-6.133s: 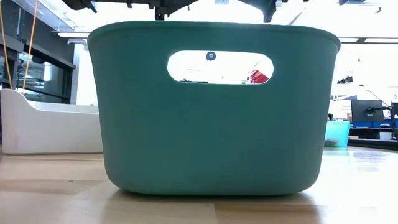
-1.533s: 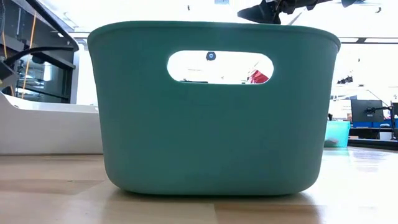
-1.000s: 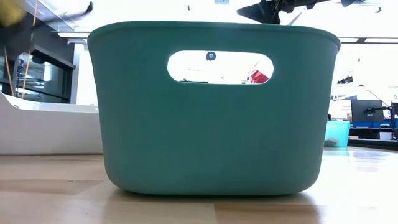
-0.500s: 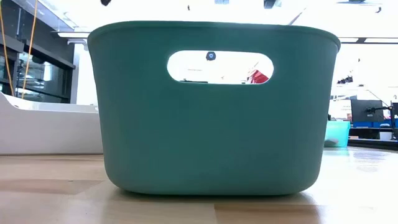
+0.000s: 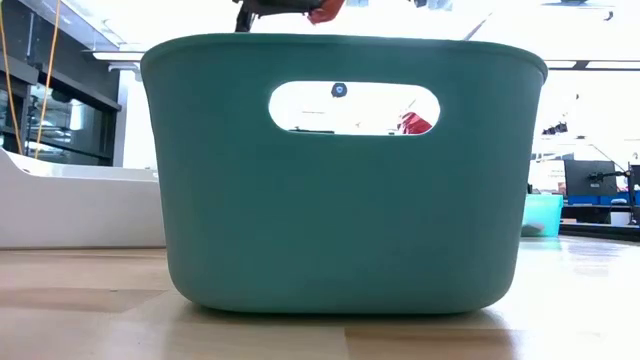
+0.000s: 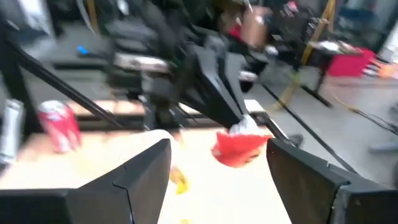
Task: Sort candy
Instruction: Put the orange chocolate into the transparent green bin
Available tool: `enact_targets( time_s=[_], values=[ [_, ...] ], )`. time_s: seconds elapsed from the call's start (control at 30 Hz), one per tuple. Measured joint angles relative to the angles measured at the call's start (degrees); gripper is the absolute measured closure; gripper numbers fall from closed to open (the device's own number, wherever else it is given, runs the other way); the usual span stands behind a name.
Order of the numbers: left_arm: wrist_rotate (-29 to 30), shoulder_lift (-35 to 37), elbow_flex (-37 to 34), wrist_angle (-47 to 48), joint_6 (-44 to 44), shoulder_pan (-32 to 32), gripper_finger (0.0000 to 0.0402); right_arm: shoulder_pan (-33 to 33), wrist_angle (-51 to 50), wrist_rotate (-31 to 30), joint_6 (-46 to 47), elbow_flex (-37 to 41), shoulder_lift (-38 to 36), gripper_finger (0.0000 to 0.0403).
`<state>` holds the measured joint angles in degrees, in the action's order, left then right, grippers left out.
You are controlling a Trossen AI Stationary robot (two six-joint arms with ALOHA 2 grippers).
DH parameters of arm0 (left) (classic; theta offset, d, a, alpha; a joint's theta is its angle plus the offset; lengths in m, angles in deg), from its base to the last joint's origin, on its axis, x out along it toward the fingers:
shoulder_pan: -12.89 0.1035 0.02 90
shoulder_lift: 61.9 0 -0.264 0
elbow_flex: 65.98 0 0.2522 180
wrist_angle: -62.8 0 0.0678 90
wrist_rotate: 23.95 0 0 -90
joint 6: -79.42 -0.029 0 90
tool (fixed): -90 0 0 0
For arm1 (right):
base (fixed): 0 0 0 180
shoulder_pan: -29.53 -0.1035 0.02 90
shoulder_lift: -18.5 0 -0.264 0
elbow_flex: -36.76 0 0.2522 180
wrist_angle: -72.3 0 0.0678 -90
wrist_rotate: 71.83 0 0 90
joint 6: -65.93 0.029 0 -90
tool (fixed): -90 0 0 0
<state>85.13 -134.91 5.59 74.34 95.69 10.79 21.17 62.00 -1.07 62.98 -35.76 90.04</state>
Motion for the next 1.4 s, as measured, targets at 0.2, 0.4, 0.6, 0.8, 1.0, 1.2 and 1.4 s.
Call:
enact_targets(
  time_s=[0.2, 0.4, 0.6, 0.8, 1.0, 1.2, 1.4],
  values=[
    [-0.06, -1.4, 0.0, -1.19, 0.0, -0.27, 0.0401, 0.53, -4.57, -2.3, -1.64, -4.29, 4.02, 0.0144],
    [-0.07, -1.37, 0.0, -1.2, 0.0, -0.27, 0.0401, 0.61, -4.17, -5.99, -2.06, -4.31, 4.39, 0.0147],
    [-0.05, -1.35, 0.0, -1.16, 0.02, -0.27, 0.0401, 0.61, -4.29, -7.61, -2.09, -4.31, 4.39, 0.0208],
    [-0.05, -1.35, 0.0, -1.27, 0.0, -0.16, 0.0401, 0.61, -4.52, -7.64, -2.09, -4.31, 4.39, 0.0328],
    [-2.02, -0.83, 0.0, -0.42, -1.43, -0.16, 0.0373, 0.61, -4.54, -7.61, -2.28, -4.31, 4.08, 0.0389],
    [-1.94, 3.52, 0.13, 6.93, -2.13, 0.01, 0.0302, 1.02, -9.75, -8.74, -5.06, -4.39, 0.46, 0.0395],
    [4.83, 12.11, 0.04, 23.54, -0.06, 0.01, 0.0244, 4.15, -27.08, -12.6, -0.15, -4.22, -8.21, 0.0396]
  ],
)
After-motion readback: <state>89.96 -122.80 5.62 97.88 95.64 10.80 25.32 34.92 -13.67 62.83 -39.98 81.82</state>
